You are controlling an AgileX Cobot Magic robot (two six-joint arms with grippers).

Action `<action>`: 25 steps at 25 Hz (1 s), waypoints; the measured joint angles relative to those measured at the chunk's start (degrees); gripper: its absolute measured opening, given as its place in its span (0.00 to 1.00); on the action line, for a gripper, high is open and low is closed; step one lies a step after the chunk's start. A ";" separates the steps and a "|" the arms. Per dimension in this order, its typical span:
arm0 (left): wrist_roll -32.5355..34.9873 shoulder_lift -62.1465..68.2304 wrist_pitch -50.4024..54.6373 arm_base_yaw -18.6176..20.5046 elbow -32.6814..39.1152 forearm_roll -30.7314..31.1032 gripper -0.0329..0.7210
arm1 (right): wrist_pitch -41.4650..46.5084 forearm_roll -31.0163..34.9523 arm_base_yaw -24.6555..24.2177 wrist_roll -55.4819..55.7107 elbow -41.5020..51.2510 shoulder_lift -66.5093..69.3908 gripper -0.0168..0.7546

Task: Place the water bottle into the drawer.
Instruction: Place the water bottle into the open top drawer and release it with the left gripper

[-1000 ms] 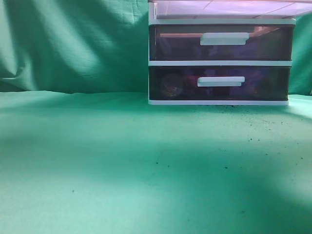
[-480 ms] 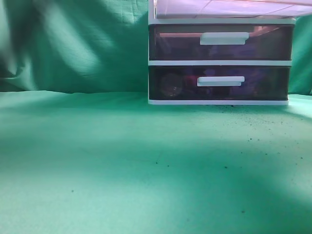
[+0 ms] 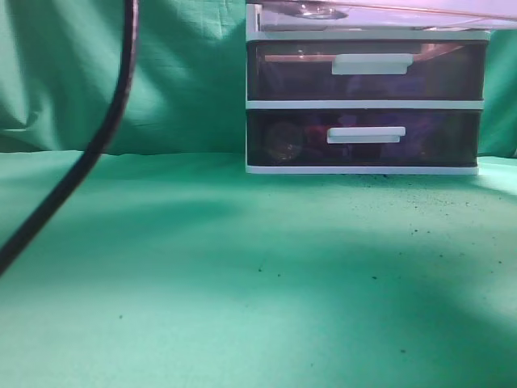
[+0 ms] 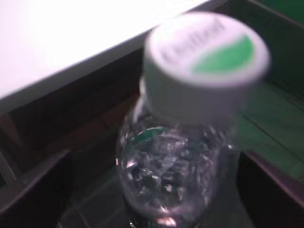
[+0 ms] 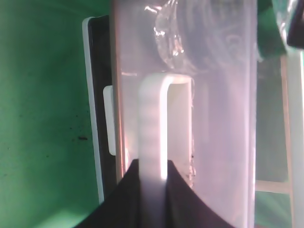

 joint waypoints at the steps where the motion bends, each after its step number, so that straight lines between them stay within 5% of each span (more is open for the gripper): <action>1: -0.40 0.00 -0.08 0.00 -0.12 0.00 0.87 | 0.00 0.00 0.00 0.00 0.00 0.00 0.12; 8: -0.81 -0.32 -6.26 0.00 -0.38 -2.14 0.90 | 0.00 0.13 0.00 0.00 0.00 0.00 0.12; 25: -2.85 7.54 -36.53 -5.18 -0.38 -3.93 0.79 | 0.00 2.00 0.00 -0.09 0.00 0.00 0.12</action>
